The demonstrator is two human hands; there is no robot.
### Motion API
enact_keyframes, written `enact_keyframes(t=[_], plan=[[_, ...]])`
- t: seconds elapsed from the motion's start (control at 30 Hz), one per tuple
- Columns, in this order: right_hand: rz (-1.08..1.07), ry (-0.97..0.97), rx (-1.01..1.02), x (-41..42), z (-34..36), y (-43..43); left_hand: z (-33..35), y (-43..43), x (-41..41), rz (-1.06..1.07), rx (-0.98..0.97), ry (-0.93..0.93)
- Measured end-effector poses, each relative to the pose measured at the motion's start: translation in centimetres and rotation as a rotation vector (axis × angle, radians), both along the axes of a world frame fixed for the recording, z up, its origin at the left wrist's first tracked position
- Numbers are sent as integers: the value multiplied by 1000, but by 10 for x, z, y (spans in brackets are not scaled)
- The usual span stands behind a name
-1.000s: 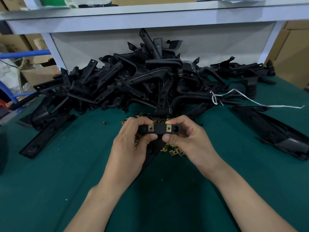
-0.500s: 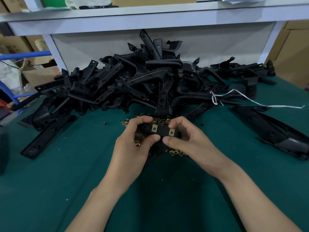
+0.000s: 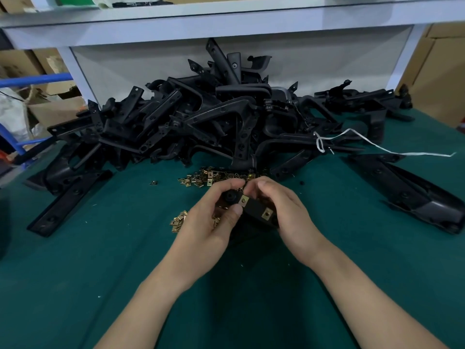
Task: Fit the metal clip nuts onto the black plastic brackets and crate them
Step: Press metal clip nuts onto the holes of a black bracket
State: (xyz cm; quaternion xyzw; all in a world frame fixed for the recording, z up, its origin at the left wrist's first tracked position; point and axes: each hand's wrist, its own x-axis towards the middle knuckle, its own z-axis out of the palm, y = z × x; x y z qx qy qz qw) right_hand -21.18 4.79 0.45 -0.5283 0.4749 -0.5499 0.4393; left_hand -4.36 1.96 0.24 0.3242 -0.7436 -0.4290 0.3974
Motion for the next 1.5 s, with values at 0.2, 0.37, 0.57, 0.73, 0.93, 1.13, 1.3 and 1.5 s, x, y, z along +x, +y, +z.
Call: enact_keyframes(t=[0.2,0.37,0.57,0.73,0.93,1.13,1.3,1.5], plan=[[-18,3,-47,3,-1,0,1,5,-4,18,74,87],[-45,10,-51,6,-5,1,0,8,-10,61,146,151],[-122,37,-88,8,-7,-1,1,12,-13,61,159,169],[-101,43,-93,7,-9,-1,3,13,-14,60,150,168],[-75,-8,-81,9,-6,0,2,14,-14,54,142,170],[-83,-13,-73,10,-5,2,3,13,-13,27,101,135],[-76,-30,-75,11,-6,1,4,12,-11,-29,130,161],[-73,-47,-69,10,-6,0,0,14,-17,6,170,210]])
